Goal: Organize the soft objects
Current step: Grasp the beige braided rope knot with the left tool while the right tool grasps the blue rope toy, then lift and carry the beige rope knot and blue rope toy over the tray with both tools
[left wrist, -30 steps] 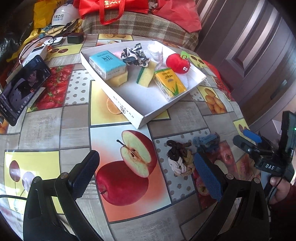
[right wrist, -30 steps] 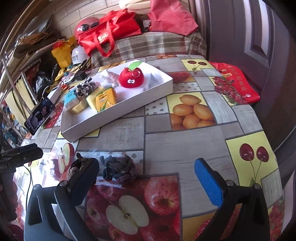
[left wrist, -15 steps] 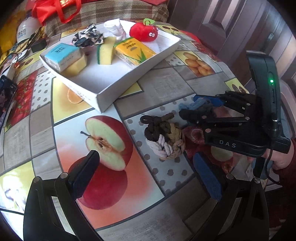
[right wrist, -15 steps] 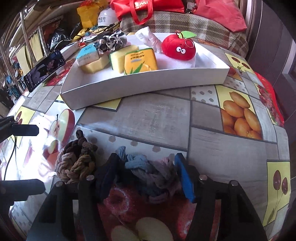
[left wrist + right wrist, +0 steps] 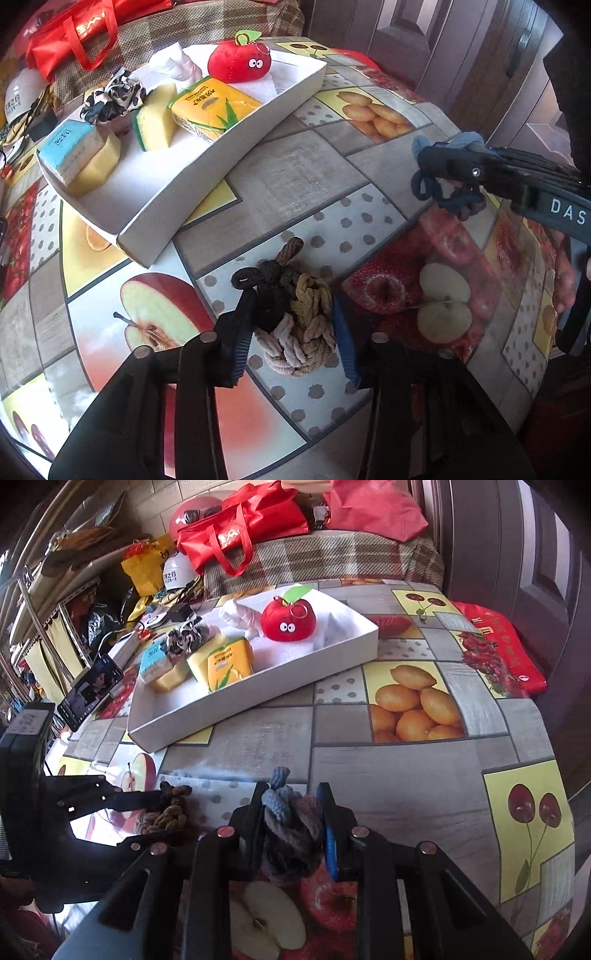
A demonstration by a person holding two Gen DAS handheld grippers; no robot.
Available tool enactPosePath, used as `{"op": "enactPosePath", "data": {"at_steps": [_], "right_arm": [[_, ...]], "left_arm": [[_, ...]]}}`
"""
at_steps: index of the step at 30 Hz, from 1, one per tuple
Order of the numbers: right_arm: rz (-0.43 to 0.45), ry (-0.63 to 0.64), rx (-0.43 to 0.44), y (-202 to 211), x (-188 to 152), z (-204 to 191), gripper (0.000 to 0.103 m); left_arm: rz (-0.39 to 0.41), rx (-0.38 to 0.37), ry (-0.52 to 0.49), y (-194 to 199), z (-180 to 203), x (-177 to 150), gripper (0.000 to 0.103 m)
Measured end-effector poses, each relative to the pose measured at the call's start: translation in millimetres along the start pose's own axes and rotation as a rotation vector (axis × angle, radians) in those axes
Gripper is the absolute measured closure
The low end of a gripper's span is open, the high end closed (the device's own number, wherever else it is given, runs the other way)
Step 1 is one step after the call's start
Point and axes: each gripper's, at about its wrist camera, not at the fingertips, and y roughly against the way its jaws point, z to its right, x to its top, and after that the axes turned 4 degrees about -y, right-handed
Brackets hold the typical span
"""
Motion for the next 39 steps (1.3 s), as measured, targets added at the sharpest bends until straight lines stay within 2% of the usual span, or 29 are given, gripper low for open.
{"op": "enactPosePath", "data": {"at_steps": [4, 9, 17, 21, 31, 39], "right_arm": [[0.074, -0.016, 0.013, 23.3, 15.1, -4.0, 0.078], [0.188, -0.036, 0.028, 59.6, 31.3, -7.3, 0.078], [0.336, -0.090, 0.038, 109.9, 52.1, -1.5, 0.078], [0.385, -0.107, 0.037, 128.6, 54.8, 2.5, 0.078], [0.443, -0.123, 0.036, 153.8, 49.9, 3.7, 0.078], [0.453, -0.119, 0.036, 157.9, 48.7, 3.1, 0.078]], "left_arm": [[0.039, -0.006, 0.029, 14.0, -3.1, -0.4, 0.068], [0.168, 0.007, 0.011, 59.0, 0.5, 13.5, 0.068], [0.336, 0.028, 0.051, 126.6, -5.6, 62.2, 0.068], [0.398, 0.045, 0.071, 147.5, -2.7, 63.6, 0.068], [0.425, 0.057, 0.104, 159.0, -3.3, 55.3, 0.068], [0.439, 0.070, 0.121, 163.5, -6.8, 51.1, 0.068]]}}
